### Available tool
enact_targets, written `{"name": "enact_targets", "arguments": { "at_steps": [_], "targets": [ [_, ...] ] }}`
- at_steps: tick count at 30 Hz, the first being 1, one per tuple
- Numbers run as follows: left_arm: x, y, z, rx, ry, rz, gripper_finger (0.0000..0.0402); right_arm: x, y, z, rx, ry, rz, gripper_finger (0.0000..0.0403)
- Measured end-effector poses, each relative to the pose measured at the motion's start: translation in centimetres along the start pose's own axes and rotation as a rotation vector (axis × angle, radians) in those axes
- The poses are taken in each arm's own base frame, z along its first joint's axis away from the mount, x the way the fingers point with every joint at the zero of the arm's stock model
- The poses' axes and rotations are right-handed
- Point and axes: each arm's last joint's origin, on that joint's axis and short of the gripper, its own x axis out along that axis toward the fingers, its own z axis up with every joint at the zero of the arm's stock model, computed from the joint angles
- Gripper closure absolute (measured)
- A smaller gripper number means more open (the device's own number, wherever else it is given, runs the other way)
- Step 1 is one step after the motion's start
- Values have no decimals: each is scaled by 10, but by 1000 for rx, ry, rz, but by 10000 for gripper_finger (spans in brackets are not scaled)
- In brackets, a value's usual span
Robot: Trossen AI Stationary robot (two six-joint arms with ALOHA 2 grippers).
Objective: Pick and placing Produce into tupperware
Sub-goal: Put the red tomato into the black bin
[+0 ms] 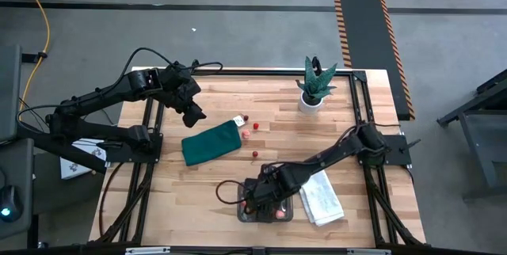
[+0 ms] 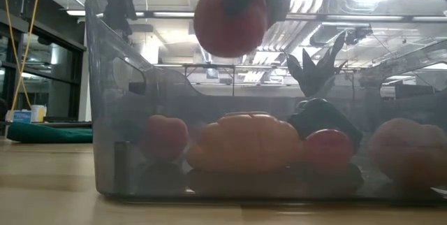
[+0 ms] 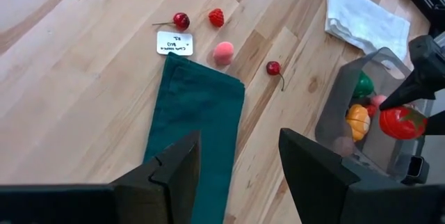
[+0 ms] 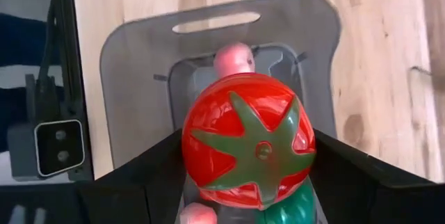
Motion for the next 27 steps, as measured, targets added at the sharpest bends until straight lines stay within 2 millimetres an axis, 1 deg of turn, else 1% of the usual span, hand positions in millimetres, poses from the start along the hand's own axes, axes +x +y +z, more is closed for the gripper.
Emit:
{"name": "enact_targets", "arguments": {
  "at_steps": [5,10,13,17,27],
  "targets": [
    [0,0,0,17,1,0,220,1,0,1,87,-15,-8,155],
    [0,0,0,19,2,0,220,3,1,5,93,-69,-11,155],
    [0,0,0,20,5,-6,220,10,1,4,96,-55,-17,155],
    [0,0,0,19,6,-8,220,19,1,1,152,-16,-22,155],
    [0,0,0,42,9,-15,220,19,1,2,220,-28,-31,155]
  ]
}}
